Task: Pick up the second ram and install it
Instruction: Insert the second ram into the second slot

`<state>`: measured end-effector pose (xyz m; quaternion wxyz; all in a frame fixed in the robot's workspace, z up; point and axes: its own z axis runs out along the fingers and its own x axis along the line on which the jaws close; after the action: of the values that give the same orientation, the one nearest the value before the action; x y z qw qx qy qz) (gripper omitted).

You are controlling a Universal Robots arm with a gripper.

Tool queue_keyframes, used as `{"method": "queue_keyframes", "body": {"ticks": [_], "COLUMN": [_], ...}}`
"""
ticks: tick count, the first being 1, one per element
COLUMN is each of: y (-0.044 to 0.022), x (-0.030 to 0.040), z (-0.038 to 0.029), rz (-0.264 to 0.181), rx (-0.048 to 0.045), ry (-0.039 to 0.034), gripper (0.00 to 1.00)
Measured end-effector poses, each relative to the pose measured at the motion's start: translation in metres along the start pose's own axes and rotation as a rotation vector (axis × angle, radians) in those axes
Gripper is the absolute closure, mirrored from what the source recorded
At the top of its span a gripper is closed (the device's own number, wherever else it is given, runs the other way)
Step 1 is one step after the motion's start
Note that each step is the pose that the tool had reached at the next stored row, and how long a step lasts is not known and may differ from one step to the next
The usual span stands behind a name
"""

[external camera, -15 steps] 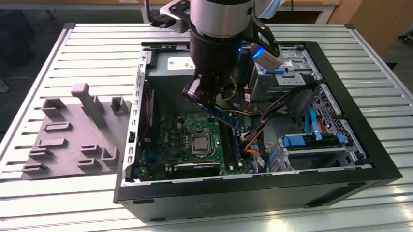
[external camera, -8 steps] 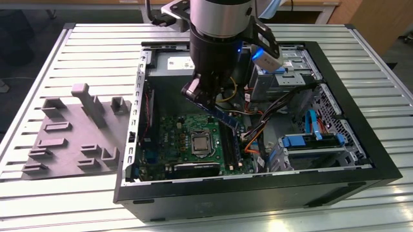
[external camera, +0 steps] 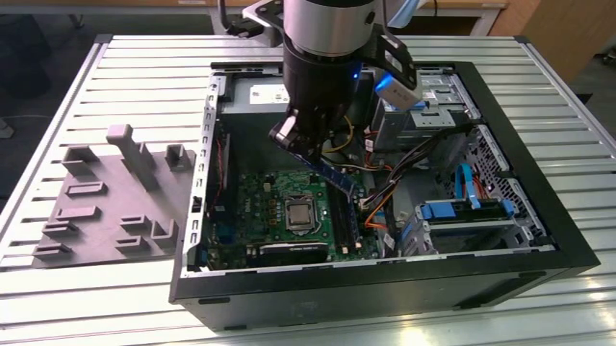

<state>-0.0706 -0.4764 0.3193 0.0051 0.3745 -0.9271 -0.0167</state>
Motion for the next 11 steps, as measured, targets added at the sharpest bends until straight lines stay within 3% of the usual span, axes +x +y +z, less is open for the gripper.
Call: {"method": "queue_keyframes", "body": {"ticks": [11], "y": [0.0000], "x": [0.0000], "z": [0.0000], "rz": [0.062], "rx": [0.0006], "ry": [-0.0017], "gripper": [0.88]}}
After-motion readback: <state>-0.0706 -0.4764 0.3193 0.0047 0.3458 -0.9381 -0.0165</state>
